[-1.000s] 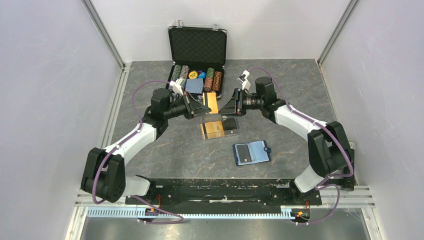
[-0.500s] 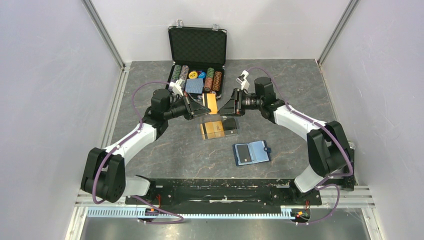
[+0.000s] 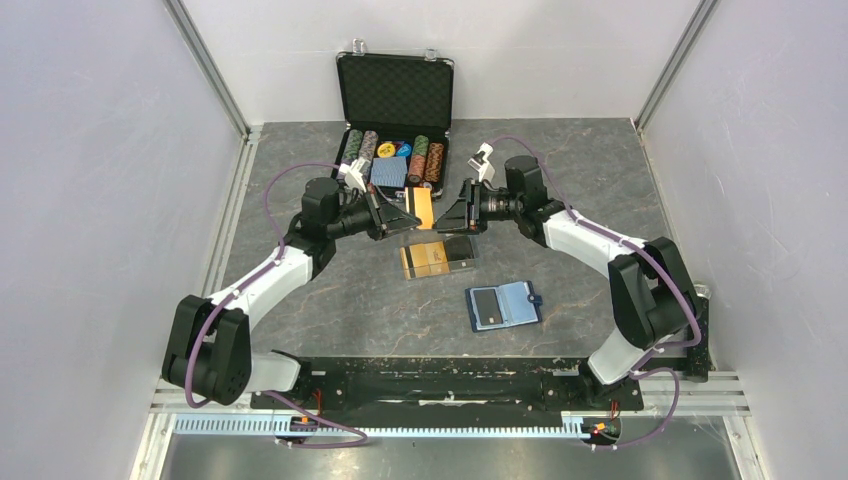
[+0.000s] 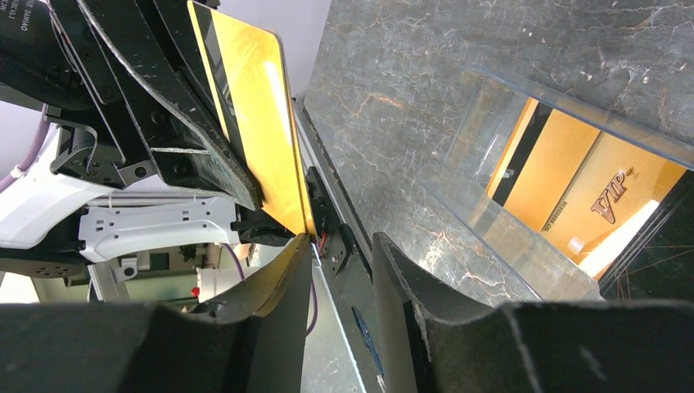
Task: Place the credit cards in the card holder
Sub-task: Insert the credit card into the card holder.
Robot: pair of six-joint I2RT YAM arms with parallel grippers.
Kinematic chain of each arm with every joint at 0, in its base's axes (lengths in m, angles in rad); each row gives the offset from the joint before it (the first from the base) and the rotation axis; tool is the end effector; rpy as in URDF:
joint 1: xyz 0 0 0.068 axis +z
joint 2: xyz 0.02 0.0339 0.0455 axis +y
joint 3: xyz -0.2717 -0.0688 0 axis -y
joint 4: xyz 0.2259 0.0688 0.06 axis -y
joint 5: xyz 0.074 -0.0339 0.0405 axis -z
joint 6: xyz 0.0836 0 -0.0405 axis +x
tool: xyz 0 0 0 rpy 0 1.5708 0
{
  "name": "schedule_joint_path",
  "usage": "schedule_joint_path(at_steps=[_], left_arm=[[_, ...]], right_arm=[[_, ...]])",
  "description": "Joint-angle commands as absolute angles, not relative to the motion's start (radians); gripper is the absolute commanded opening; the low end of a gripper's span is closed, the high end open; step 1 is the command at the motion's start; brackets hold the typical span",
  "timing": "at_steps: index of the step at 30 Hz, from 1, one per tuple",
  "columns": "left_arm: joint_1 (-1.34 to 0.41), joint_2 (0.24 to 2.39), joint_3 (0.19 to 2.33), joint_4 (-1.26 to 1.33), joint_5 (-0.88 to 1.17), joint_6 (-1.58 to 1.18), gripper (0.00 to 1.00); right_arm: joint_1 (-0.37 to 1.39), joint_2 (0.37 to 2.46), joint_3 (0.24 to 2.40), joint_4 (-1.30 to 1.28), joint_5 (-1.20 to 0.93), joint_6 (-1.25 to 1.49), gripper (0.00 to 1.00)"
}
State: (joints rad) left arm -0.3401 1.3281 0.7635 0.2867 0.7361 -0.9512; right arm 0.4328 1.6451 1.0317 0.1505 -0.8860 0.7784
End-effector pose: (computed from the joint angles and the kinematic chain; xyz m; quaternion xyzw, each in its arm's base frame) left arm 0.2720 -0.1558 0.2698 -0.0174 0.7755 -0.5676 0.2761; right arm 0.3114 0.2152 0.2468 -0.0900 0.7957 0.5703 0.1832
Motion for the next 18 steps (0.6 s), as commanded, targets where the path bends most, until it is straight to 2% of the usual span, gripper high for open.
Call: schedule_joint_path(at_steps=[1, 18], left_arm=[[-0.342, 1.312, 0.775, 0.353, 0.795, -0.977, 0.02], [-0.342, 1.299, 0.762, 0.358, 0.790, -0.977, 0.02]], right_arm=[[0.436, 1.658, 1.053, 0.189, -0.872, 0.777, 0.36], [0.408, 1.650, 1.049, 0.202, -0.877, 0.785, 0.37]])
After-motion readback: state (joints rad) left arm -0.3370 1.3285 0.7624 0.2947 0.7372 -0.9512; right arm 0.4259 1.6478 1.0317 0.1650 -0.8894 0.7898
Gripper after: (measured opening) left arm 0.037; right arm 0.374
